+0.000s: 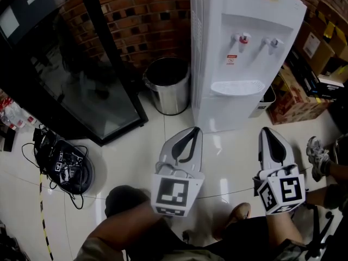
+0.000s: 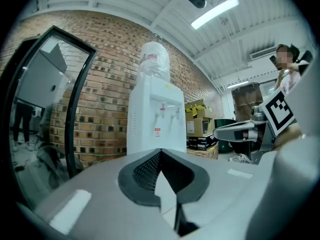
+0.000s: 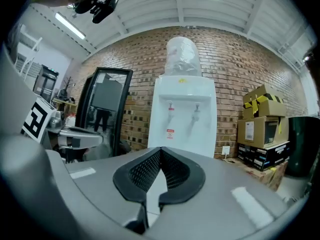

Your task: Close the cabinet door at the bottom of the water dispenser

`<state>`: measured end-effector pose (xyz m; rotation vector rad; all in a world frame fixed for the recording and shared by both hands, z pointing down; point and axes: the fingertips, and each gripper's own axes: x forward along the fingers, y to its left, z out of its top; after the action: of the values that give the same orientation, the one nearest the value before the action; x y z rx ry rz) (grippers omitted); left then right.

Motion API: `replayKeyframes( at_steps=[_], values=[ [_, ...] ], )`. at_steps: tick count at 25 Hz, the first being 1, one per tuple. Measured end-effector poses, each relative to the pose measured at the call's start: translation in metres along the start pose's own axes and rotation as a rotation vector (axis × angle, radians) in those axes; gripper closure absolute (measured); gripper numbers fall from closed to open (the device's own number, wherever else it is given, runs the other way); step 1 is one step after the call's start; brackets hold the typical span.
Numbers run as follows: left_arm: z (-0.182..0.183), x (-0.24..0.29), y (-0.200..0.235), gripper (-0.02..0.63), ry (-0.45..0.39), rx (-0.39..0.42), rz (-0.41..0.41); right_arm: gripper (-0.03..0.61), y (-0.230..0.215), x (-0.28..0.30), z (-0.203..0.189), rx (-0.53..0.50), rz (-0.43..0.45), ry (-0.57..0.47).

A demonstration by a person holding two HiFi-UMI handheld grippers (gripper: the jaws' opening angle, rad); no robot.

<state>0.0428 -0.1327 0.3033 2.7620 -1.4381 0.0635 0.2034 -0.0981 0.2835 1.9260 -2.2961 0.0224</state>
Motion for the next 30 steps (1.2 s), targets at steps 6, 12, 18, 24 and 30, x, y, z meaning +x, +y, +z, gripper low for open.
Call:
replayKeyframes(
  at_steps=[6,12,18,24,30],
  values=[
    [-0.001,-0.027,-0.028,0.614,-0.004,0.052,-0.059,0.578,0.035,-0.036,-0.011,-0.006,0.048,0.037],
    [-0.005,-0.053,-0.044,0.614,0.006,0.084,-0.092,0.578,0.068,-0.059,-0.028,-0.025,0.101,0.082],
    [-0.019,-0.083,-0.039,0.614,0.063,0.03,-0.065,0.578,0.089,-0.077,-0.036,0.002,0.126,0.08],
    [-0.024,-0.098,-0.04,0.614,0.063,0.069,-0.052,0.578,0.092,-0.089,-0.025,0.097,0.12,0.044],
    [-0.023,-0.101,-0.043,0.614,0.043,0.063,-0.064,0.578,0.096,-0.094,-0.042,0.07,0.11,0.086]
  ],
)
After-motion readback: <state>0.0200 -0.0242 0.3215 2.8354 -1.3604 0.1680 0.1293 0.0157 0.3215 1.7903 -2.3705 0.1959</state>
